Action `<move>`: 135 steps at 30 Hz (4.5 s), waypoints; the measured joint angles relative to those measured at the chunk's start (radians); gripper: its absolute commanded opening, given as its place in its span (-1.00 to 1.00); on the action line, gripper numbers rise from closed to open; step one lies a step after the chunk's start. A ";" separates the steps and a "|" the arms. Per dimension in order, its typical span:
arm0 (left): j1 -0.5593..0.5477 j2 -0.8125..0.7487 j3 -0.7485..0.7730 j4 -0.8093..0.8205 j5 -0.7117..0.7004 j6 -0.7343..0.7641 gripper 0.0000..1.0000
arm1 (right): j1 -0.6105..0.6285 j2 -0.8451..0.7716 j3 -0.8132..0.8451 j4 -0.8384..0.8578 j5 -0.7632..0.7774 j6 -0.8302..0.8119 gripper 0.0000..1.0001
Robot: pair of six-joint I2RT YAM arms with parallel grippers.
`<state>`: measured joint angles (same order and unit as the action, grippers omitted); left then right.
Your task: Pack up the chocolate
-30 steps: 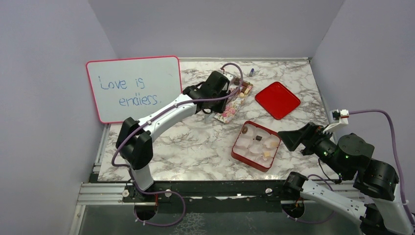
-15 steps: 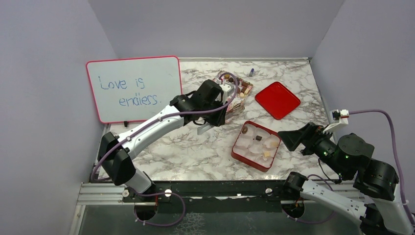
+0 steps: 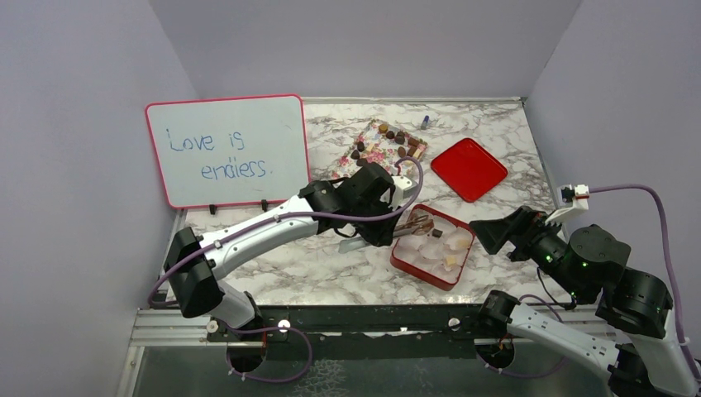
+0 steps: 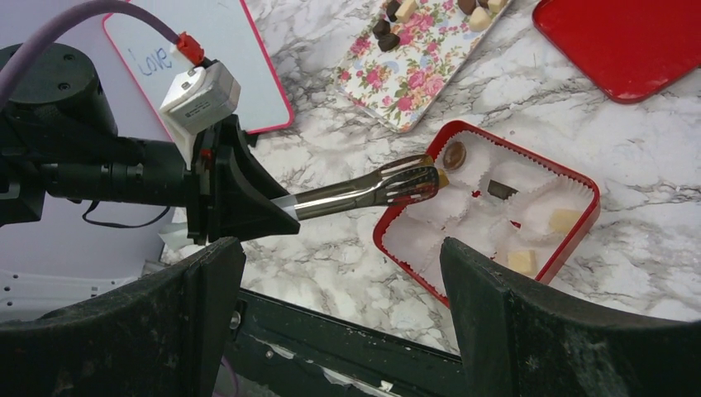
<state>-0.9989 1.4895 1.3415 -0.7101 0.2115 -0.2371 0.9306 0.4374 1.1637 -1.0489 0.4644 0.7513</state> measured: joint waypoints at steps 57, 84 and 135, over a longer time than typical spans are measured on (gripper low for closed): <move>-0.053 0.170 0.070 0.028 -0.064 0.040 -0.30 | 0.000 0.022 -0.005 0.002 0.035 -0.011 0.88; 0.163 0.301 0.304 -0.055 -0.475 -0.021 -0.29 | 0.000 0.080 -0.093 0.017 -0.045 0.000 0.88; 0.397 0.409 0.186 0.121 -0.274 -0.039 -0.15 | 0.000 0.079 -0.125 0.114 -0.119 -0.038 0.88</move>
<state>-0.6014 1.8984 1.5272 -0.5888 -0.0628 -0.2760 0.9306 0.5163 1.0386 -0.9352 0.3450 0.7136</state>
